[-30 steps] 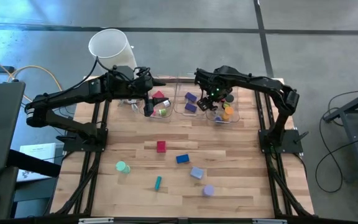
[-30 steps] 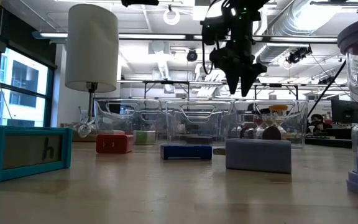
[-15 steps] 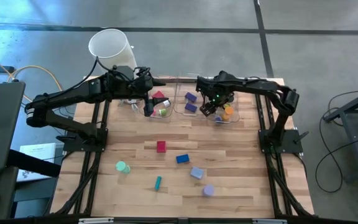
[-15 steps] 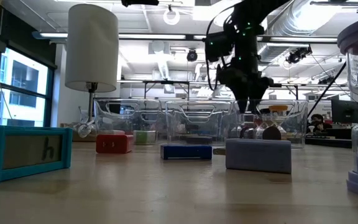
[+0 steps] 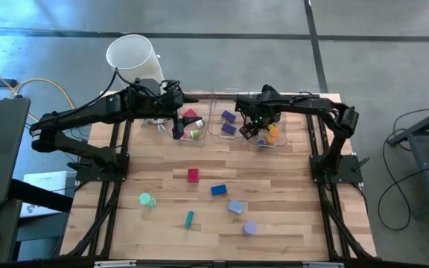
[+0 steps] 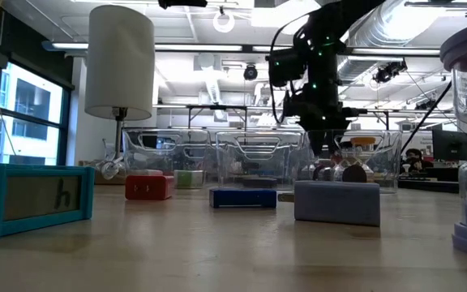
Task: Pick & Place Office items
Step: Put the blue hourglass into the right transparent bin
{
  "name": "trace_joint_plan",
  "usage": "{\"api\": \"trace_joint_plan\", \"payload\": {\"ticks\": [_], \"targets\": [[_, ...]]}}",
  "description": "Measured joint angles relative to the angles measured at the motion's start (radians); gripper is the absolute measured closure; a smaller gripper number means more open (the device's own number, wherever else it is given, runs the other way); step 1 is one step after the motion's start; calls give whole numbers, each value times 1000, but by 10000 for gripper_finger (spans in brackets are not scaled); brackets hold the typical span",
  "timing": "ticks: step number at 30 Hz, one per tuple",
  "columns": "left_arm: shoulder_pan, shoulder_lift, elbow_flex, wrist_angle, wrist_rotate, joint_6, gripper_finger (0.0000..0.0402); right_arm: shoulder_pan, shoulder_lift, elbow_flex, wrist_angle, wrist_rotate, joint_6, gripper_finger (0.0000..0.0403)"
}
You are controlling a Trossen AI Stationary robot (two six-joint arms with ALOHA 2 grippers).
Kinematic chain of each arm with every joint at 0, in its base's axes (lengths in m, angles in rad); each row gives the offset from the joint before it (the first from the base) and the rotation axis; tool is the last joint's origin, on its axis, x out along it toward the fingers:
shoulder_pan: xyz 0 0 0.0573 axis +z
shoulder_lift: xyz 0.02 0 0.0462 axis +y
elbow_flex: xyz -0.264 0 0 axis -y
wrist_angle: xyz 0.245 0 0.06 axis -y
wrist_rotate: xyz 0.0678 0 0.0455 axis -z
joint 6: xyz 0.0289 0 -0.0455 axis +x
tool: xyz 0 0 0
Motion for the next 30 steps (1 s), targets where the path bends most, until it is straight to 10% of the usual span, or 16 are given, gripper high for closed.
{"api": "trace_joint_plan", "payload": {"ticks": [30], "targets": [[0,0,0,0,0,0,118,-15,22,-60,137,1,-5,172]]}}
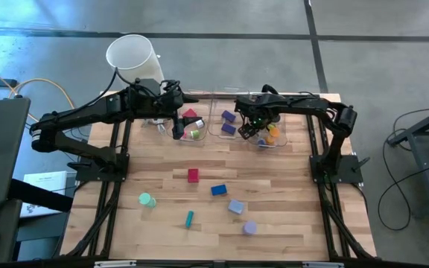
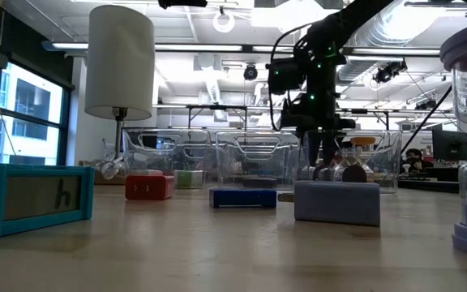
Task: Pick & Place Office items
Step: Put the blue hourglass into the right transparent bin
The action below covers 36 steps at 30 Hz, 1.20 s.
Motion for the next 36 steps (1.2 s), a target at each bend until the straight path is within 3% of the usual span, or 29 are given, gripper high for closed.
{"api": "trace_joint_plan", "payload": {"ticks": [13,25,36], "targets": [[0,0,0,0,0,0,118,0,1,0,-30,-53,6,172],[0,0,0,0,0,0,118,3,-11,0,-150,-54,-10,172],[0,0,0,0,0,0,118,8,-11,0,-146,-49,-42,172]]}}
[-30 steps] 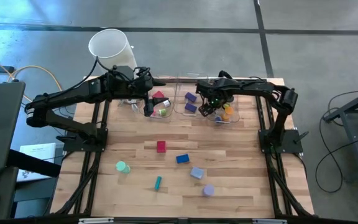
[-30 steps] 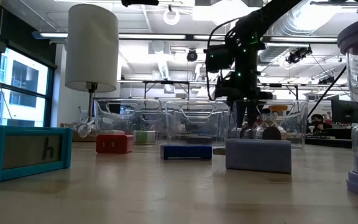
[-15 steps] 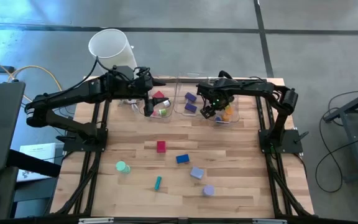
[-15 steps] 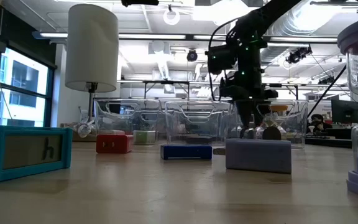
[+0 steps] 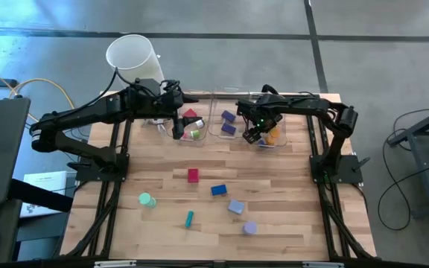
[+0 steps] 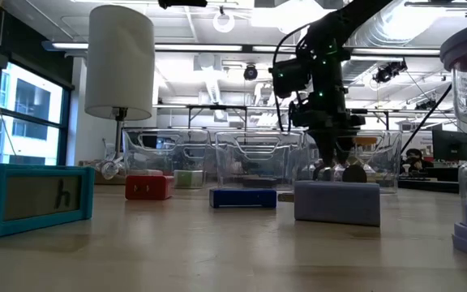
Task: Pick & Place Office items
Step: Put the blue hourglass into the right transparent bin
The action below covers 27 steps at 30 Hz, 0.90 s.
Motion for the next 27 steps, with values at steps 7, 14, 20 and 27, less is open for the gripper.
{"api": "trace_joint_plan", "payload": {"ticks": [7,14,20,27], "targets": [[0,0,0,0,0,0,118,0,0,0,11,2,0,172],[0,0,0,0,0,0,118,0,0,0,25,0,21,172],[0,0,0,0,0,0,118,0,0,0,27,-1,26,172],[0,0,0,0,0,0,118,0,-1,0,29,-1,26,172]]}}
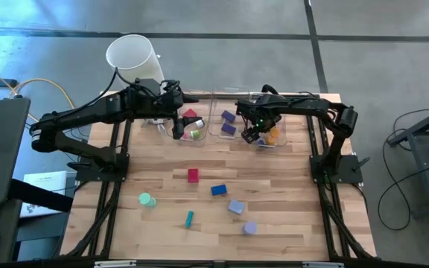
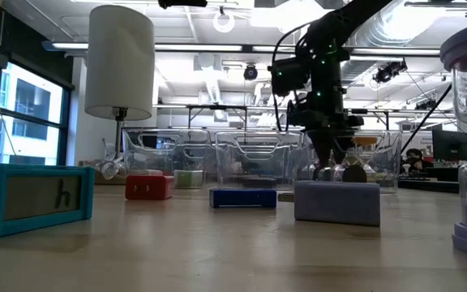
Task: Pick & Place Office items
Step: Put the blue hourglass into the right transparent bin
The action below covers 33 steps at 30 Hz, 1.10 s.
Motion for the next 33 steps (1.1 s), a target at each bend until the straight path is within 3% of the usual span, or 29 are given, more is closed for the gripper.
{"api": "trace_joint_plan", "payload": {"ticks": [33], "targets": [[0,0,0,0,0,0,118,0,0,0,24,-8,6,172]]}}
